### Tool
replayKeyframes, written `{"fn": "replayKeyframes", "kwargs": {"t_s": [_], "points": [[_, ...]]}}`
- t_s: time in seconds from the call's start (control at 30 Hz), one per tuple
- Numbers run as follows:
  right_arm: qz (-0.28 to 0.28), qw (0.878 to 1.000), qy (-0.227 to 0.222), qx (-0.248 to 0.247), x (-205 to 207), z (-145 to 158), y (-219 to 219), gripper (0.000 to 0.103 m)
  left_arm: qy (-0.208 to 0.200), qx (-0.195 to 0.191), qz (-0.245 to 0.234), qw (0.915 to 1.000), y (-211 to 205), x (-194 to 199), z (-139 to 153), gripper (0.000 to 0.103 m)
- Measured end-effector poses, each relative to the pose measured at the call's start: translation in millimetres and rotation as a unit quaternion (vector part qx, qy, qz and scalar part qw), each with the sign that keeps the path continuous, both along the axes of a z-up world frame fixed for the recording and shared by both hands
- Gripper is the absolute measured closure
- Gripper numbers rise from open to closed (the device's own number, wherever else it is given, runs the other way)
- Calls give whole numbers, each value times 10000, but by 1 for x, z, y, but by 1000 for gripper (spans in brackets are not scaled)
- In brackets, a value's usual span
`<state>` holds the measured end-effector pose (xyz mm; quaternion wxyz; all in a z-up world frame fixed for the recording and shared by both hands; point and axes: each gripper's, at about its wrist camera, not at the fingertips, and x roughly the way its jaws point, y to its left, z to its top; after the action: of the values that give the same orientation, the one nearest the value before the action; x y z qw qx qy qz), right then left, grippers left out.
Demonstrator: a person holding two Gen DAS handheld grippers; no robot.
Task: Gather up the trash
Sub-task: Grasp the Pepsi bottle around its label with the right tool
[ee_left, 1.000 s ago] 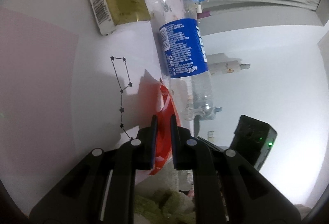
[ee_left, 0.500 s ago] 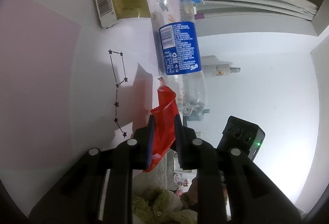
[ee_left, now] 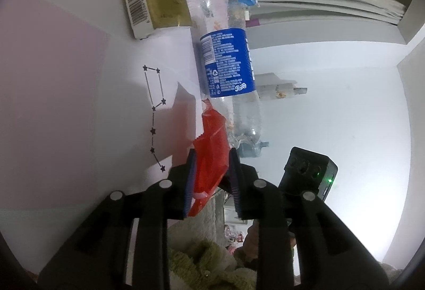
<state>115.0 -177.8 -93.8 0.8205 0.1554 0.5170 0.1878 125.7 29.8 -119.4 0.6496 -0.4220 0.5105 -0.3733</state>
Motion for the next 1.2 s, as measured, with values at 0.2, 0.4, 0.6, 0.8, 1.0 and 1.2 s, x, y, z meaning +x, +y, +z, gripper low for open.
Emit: {"fn": "replayKeyframes", "kwargs": {"t_s": [0.2,0.4,0.6,0.8,1.0,1.2], "points": [[-5,10000,-6,7,0,0,0,81,-173,155,-91,9997,-9,1,8,68],[-7,10000,-12,14,0,0,0,81,-295,488,-73,9983,-17,6,12,69],[-13,10000,-32,25,0,0,0,81,-411,773,-123,9961,-29,11,16,74],[-19,10000,-30,43,-1,0,0,81,-396,909,-84,9950,-33,12,12,88],[-53,9999,11,98,-1,1,-2,81,-377,897,28,9952,-28,14,10,99],[-57,9999,-93,-101,-2,10,-1,81,-417,879,158,9951,-21,14,12,103]]}}
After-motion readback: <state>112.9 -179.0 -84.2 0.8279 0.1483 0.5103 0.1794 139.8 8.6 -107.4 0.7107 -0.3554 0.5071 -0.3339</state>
